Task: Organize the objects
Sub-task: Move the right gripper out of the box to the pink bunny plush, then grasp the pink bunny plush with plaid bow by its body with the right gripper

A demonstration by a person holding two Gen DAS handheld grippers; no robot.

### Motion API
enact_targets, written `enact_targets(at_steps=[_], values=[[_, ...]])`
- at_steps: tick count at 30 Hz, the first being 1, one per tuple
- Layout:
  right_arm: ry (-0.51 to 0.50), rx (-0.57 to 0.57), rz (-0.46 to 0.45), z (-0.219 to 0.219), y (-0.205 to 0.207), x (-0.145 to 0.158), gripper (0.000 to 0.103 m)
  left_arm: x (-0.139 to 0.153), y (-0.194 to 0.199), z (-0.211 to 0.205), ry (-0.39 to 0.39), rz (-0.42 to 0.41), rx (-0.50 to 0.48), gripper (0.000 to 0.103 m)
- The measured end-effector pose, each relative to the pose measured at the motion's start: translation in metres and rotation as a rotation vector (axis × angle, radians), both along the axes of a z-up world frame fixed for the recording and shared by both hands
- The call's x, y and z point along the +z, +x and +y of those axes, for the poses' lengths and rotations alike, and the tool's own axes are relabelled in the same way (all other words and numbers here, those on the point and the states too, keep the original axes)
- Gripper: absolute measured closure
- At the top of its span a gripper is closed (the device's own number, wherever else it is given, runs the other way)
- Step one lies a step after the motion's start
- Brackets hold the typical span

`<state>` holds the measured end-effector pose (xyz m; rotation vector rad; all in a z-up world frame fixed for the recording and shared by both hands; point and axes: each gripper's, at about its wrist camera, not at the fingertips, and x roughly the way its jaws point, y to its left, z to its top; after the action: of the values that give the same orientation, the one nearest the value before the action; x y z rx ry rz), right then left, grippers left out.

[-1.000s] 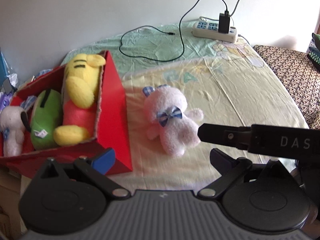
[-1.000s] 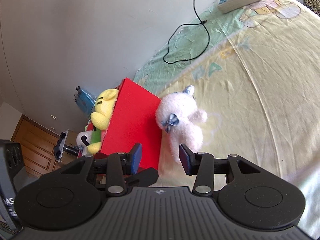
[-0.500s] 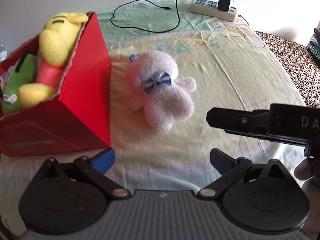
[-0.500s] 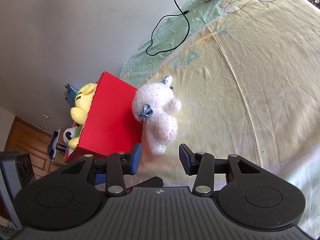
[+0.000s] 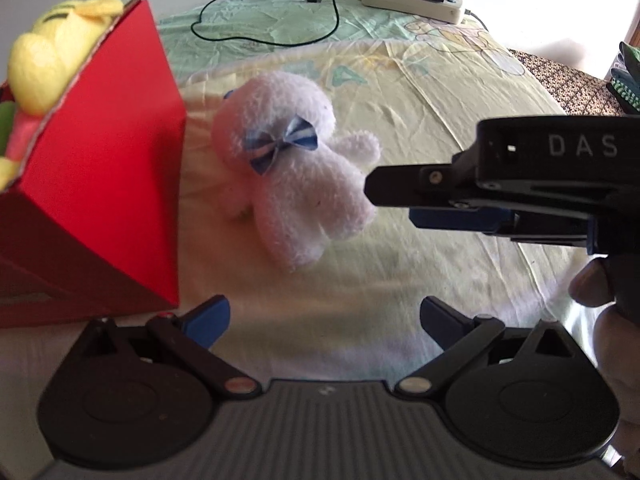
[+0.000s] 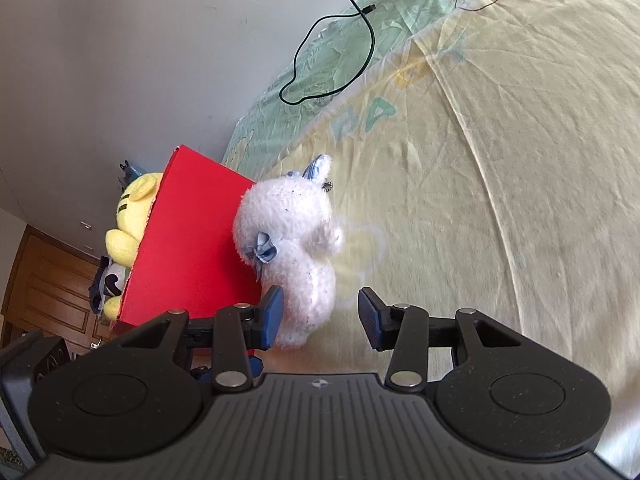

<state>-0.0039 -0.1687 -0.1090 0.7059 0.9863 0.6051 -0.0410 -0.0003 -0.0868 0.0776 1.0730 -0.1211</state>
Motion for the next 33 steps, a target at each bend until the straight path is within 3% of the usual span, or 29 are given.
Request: enact_targets(at_steps=[10,12,18,33], values=[[0.036,0.035,0.022,0.015,0.019,-0.011,0.059,-0.001,0.01,0.008,-0.035,-0.072,0.004,0.003],[0.066,0.032,0.041,0.015,0.021,-0.015,0.066,-0.004,0.012,0.01,-0.028,-0.076,0.009,0.003],[0.093,0.037,0.053,0.014,0.017,-0.017,0.072,-0.007,0.011,0.016,-0.058,-0.083,0.007,0.003],[0.112,0.103,0.13,0.0,-0.017,-0.012,0.07,0.01,-0.013,0.019,-0.139,-0.106,-0.104,0.003]])
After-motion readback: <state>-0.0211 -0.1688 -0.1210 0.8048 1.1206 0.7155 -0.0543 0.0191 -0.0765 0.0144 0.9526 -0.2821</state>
